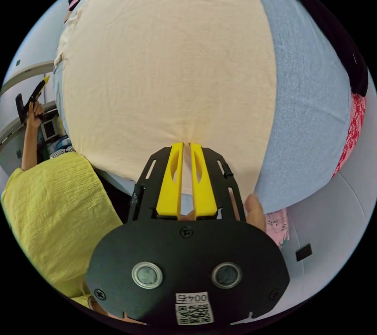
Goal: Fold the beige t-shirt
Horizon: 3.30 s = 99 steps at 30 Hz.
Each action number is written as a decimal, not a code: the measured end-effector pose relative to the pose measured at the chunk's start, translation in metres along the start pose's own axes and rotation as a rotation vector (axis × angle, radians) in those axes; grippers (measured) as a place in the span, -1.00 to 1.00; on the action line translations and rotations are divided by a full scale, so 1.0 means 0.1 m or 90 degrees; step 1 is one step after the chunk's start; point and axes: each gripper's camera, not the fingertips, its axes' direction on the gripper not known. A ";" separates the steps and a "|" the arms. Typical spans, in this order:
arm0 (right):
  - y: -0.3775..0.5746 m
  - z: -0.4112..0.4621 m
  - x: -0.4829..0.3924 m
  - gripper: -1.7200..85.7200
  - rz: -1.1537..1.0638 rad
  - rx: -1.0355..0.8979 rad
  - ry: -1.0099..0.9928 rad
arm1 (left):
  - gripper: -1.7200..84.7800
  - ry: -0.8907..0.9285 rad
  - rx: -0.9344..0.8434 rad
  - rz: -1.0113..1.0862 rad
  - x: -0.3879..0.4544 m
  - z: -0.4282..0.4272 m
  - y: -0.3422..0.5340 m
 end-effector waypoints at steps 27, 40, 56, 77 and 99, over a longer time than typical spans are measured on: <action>0.55 -0.07 -0.10 -0.93 -0.151 0.080 0.135 | -0.92 -0.158 -0.202 0.154 3.81 2.62 0.96; 0.80 -0.76 0.88 -0.82 -0.094 0.193 -0.088 | -0.79 -0.019 -0.239 0.183 3.81 3.00 0.88; -0.97 -1.98 3.22 -0.63 0.095 0.449 -0.417 | -0.78 -0.129 -0.288 0.181 3.97 3.41 1.06; -0.89 -2.26 3.26 -0.94 0.152 0.492 -0.247 | -0.83 -0.160 -0.286 0.131 3.97 3.89 0.96; -1.09 -1.91 2.68 -0.87 0.131 0.534 -0.392 | -0.94 -0.136 -0.286 0.116 3.69 4.21 0.88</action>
